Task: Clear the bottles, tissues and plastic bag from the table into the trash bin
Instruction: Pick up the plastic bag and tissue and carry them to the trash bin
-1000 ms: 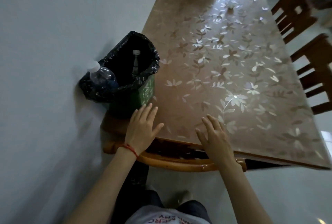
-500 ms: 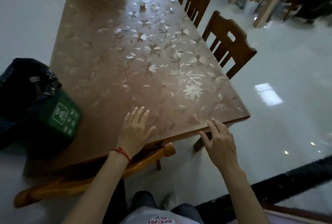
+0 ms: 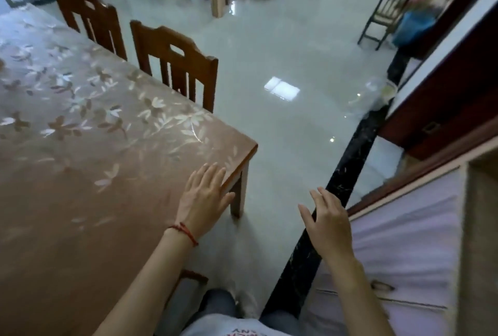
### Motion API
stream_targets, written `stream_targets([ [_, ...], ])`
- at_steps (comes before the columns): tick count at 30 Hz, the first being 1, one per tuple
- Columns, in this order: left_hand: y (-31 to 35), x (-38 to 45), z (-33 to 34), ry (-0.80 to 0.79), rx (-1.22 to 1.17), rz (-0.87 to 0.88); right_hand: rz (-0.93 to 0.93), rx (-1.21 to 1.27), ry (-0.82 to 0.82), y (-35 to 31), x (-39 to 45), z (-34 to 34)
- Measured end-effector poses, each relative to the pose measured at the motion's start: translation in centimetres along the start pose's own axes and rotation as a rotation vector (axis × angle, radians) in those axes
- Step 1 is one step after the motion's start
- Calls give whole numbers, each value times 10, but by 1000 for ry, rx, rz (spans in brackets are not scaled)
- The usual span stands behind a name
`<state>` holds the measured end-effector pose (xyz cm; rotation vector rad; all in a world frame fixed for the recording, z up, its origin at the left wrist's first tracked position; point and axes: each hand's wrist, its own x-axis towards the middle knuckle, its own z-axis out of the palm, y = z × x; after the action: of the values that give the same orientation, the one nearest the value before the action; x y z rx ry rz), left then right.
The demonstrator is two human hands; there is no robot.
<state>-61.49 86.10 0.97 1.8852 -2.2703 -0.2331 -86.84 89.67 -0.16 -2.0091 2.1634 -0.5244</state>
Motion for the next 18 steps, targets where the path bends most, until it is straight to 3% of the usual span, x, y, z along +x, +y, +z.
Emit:
stream_targets([
  [8,39,66,9,-61,-35,278,276,-8,60,32,-18,-4],
  [18,95,141,48,-145,-31,381,388,-4,58,89,28,-11],
])
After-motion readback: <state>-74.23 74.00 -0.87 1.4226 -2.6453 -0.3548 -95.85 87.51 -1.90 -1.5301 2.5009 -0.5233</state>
